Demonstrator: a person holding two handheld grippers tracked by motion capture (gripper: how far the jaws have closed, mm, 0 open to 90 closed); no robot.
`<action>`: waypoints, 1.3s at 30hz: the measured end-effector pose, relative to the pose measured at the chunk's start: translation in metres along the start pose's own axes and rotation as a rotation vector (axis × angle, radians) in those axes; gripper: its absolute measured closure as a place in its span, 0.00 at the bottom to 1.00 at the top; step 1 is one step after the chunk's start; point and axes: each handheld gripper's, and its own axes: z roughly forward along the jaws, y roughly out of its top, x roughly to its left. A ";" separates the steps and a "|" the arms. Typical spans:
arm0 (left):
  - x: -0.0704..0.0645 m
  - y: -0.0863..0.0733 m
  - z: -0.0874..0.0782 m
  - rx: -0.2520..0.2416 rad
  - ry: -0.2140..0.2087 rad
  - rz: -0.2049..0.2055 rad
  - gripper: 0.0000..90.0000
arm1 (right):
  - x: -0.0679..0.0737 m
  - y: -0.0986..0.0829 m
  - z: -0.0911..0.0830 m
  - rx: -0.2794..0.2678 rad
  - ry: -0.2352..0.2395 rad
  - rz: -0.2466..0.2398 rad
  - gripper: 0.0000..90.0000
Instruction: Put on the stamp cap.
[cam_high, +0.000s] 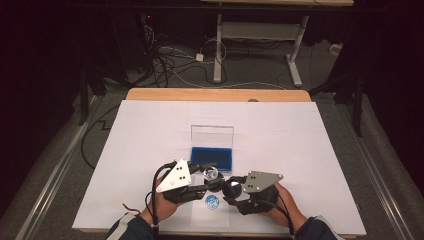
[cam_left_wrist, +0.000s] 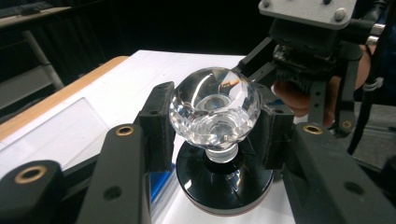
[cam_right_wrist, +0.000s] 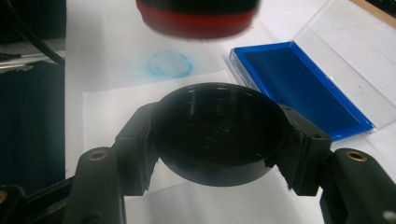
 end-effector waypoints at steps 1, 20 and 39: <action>0.000 0.000 0.001 -0.003 -0.010 -0.006 0.60 | 0.000 0.001 0.001 0.005 -0.001 0.000 0.42; -0.008 -0.006 0.018 -0.015 -0.053 -0.021 0.60 | 0.006 0.010 0.011 -0.027 0.046 0.036 0.42; -0.011 -0.011 0.022 -0.070 -0.047 -0.043 0.60 | 0.005 0.009 0.009 -0.061 0.061 0.075 0.42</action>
